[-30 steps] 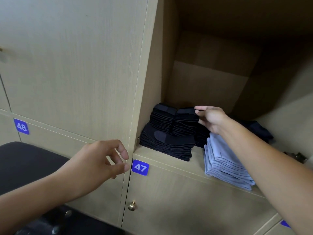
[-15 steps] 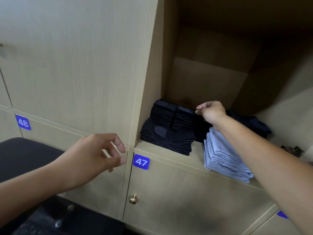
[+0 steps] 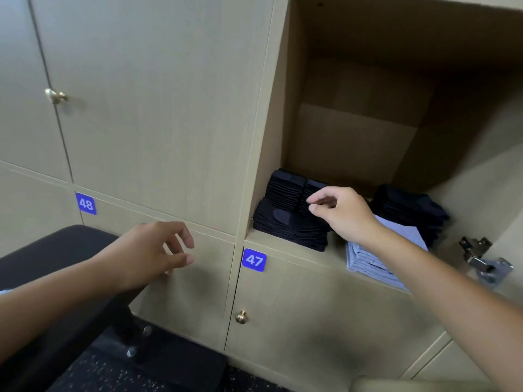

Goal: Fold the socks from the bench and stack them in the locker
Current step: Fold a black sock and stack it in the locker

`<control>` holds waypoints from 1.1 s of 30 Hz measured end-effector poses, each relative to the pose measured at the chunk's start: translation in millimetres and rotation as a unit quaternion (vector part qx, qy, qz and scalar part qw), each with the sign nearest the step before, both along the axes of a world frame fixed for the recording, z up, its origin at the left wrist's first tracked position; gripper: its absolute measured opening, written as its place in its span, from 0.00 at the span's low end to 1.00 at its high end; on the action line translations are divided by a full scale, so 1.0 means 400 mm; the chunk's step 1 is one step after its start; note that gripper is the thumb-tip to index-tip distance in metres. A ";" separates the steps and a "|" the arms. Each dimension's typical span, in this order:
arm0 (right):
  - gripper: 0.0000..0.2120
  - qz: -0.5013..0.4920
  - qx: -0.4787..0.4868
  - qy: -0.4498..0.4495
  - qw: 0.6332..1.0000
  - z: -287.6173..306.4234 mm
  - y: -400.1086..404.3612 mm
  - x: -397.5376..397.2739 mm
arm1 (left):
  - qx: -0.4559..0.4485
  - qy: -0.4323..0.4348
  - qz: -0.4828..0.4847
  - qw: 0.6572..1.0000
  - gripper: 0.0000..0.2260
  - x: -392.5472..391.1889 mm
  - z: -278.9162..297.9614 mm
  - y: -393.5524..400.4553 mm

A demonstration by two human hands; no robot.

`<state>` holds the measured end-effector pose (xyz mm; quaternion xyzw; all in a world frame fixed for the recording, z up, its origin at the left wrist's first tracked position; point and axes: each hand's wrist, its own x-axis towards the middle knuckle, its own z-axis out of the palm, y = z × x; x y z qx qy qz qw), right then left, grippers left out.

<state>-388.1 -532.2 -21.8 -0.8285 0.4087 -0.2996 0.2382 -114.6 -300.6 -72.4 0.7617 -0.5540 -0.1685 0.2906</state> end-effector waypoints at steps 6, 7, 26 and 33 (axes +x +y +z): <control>0.06 0.091 -0.025 0.051 0.994 -0.018 0.138 0.029 | 0.010 -0.015 0.015 1.000 0.06 0.046 -0.005 0.057; 0.06 0.104 -0.028 0.057 0.993 -0.025 0.155 0.036 | 0.010 -0.015 0.019 1.000 0.05 0.053 -0.005 0.067; 0.09 0.283 0.007 0.120 0.952 -0.127 0.342 0.242 | 0.091 -0.052 0.121 0.987 0.08 0.235 0.017 0.301; 0.09 0.331 0.010 0.129 0.935 -0.153 0.413 0.375 | 0.170 -0.060 0.158 0.971 0.10 0.320 0.022 0.431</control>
